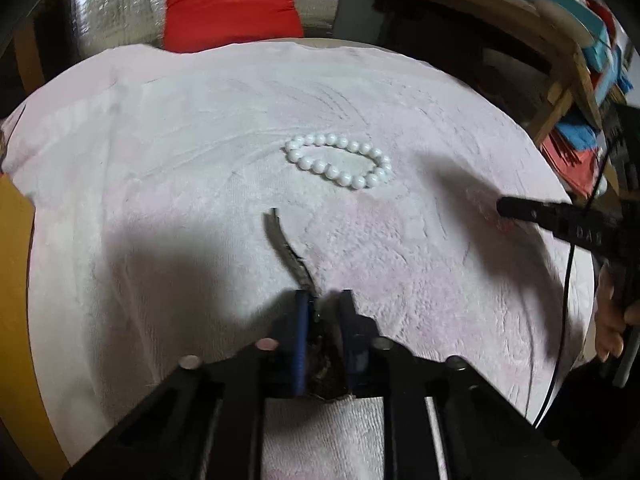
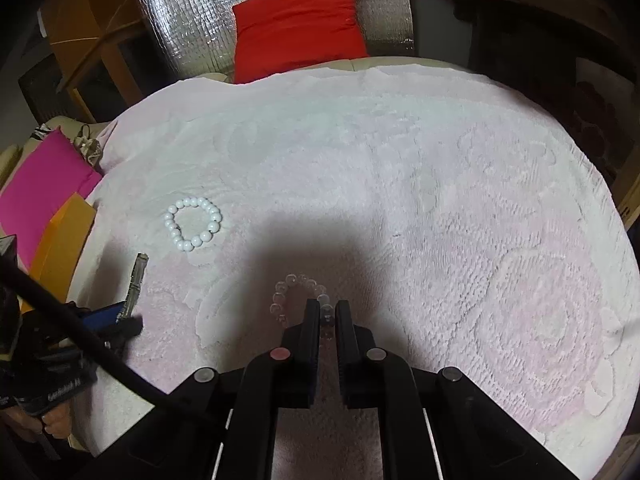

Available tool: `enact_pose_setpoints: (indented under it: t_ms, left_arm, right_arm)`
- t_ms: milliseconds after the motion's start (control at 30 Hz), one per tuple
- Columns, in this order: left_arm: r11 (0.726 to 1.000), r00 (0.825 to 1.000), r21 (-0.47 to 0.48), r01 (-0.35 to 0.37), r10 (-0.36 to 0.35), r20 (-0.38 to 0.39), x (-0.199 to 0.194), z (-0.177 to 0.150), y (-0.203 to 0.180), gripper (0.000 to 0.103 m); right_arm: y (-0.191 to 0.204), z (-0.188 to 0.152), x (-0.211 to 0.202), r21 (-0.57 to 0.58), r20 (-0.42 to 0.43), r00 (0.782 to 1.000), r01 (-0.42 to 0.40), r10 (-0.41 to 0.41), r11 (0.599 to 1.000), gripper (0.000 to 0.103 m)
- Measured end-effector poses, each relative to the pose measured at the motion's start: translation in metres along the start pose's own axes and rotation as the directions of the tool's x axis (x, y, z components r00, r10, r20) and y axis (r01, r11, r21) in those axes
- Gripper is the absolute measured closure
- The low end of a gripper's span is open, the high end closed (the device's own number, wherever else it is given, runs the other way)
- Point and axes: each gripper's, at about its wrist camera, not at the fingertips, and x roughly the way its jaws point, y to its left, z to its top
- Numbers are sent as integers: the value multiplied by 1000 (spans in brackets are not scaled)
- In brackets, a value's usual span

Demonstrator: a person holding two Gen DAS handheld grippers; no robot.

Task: Organize jewelry
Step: 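Lift the watch with left tool while right tool holds the pink bracelet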

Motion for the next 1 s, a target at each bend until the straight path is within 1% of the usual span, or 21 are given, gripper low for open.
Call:
enact_pose_setpoints:
  t_ms: [67,267,333,467,500,600,633,700,767,833,867,900,933,1000]
  left_arm:
    - [999,1000,-31,12,-12,6,0,2,4,96]
    - [996,998,-77,44,-41,38,-11,2,10,97]
    - [994,997,-94,61,-56,52,-17,1,14,97]
    - [993,995,-98,71,-64,81,-29,-2,17,97]
    - [992,994,-101,74,-65,86,-34,-2,18,97]
    - [991,992,-111,80,-68,105,-42,-4,23,97]
    - [991,992,-112,79,-67,111,-44,-5,24,97]
    - [990,990,-118,79,-64,125,-49,-5,27,97]
    - [989,989,-124,79,-62,137,-55,-7,30,97]
    - [989,987,-128,77,-58,146,-59,-8,31,97]
    - [989,987,-128,76,-56,150,-60,-8,32,97]
    - [989,987,-128,75,-55,152,-62,-9,33,97]
    - [989,987,-129,76,-56,154,-63,-9,33,97]
    - [989,986,-128,79,-58,156,-64,-10,33,97]
  right_arm:
    - [-3,0,2,19,-15,1000,-17,17,1000,94]
    - [-10,1,6,73,-51,997,-55,59,996,93]
    - [-8,1,7,64,-48,998,-49,52,997,93]
    - [-1,0,11,38,-54,998,-39,41,999,91]
    - [1,0,12,29,-53,998,-37,39,999,88]
    - [6,1,11,25,-59,996,-61,62,998,86]
    - [7,1,11,28,-62,996,-70,71,997,83]
    - [11,0,11,23,-62,994,-88,89,996,59]
    - [19,-2,11,-13,-61,994,-86,86,996,48]
    - [30,-6,12,-82,-50,997,-55,51,995,48]
    - [36,-8,13,-122,-46,999,-33,28,992,51]
    - [43,-11,14,-169,-32,999,-4,-2,986,71]
    - [47,-12,16,-200,-25,999,16,-21,980,79]
    - [55,-15,16,-245,8,998,58,-57,968,86]
